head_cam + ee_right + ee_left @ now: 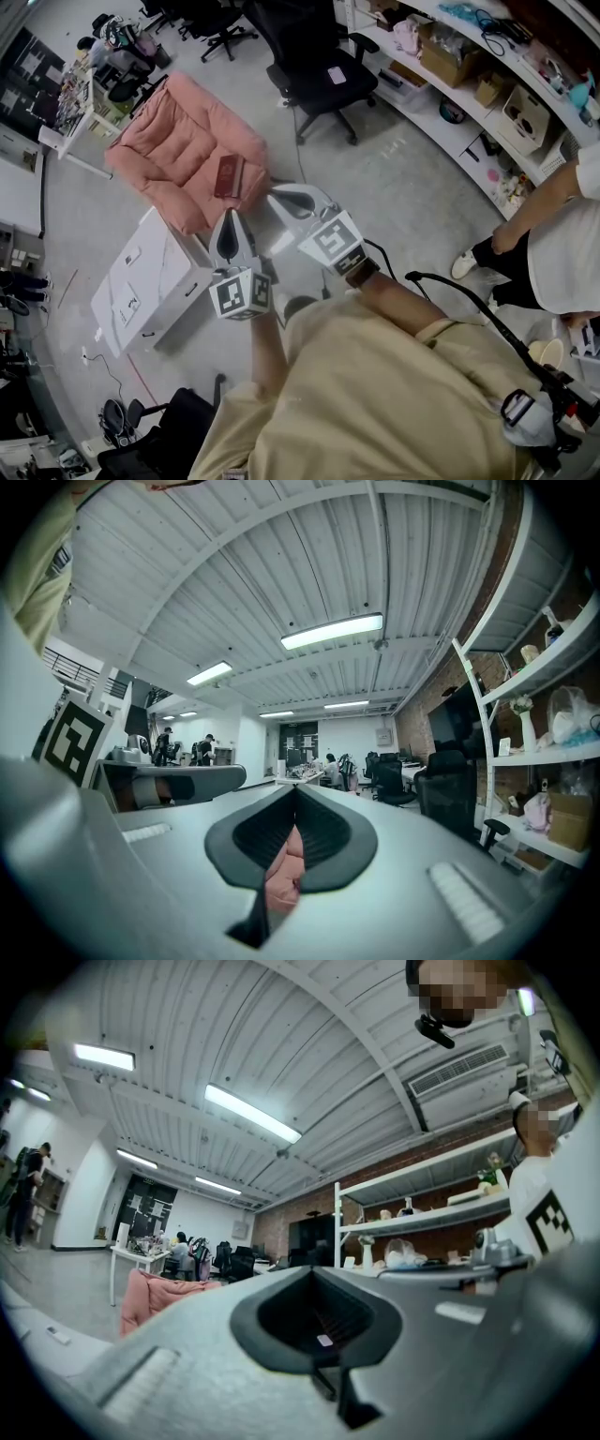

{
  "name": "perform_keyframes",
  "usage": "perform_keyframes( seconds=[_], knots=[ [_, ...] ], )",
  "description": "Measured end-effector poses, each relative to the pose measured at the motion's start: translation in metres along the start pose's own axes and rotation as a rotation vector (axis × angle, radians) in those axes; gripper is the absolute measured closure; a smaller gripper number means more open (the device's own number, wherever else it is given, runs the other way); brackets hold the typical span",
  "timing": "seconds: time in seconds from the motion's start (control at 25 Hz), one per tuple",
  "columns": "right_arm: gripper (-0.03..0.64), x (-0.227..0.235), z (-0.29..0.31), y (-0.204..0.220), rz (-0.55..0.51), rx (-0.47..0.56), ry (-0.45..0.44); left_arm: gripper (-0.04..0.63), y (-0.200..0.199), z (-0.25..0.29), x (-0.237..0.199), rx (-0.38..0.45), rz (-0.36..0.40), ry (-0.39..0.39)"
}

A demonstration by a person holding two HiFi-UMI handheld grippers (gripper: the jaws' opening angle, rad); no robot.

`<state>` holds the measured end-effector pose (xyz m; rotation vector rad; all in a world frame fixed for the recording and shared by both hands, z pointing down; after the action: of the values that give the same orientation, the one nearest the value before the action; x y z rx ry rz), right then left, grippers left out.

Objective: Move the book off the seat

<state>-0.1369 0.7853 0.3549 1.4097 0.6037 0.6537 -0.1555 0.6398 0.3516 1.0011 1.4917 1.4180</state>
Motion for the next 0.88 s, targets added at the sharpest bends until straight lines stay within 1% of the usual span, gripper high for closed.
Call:
perform_keyframes(
  seconds=[0.4,0.6,0.72,0.88],
  knots=[
    [0.611,0.009,0.004,0.004,0.015,-0.012,-0.004,0.592,0.004,0.01,0.001,-0.017,-0.01,-0.003],
    [0.611,0.015,0.011,0.015,0.059,-0.05,-0.009,0.592,0.012,0.013,0.001,-0.057,-0.036,-0.017],
    [0.611,0.017,0.031,0.029,0.089,-0.082,-0.016,0.592,0.031,0.015,-0.018,-0.097,-0.061,-0.043],
    [0.611,0.019,0.075,0.051,0.146,-0.129,-0.029,0.592,0.05,0.025,-0.062,-0.14,-0.099,-0.074]
  ],
)
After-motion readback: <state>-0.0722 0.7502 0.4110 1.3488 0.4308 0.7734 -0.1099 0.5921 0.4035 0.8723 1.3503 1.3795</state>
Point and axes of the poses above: the fingertips, and each gripper's own axes: z forward along the fingers, x to its right, y out of its underside, the point moved 7 cm from there along -z, backward along the fingers, and after that the axes turned 6 degrees about -x, right-handed, at the moved point
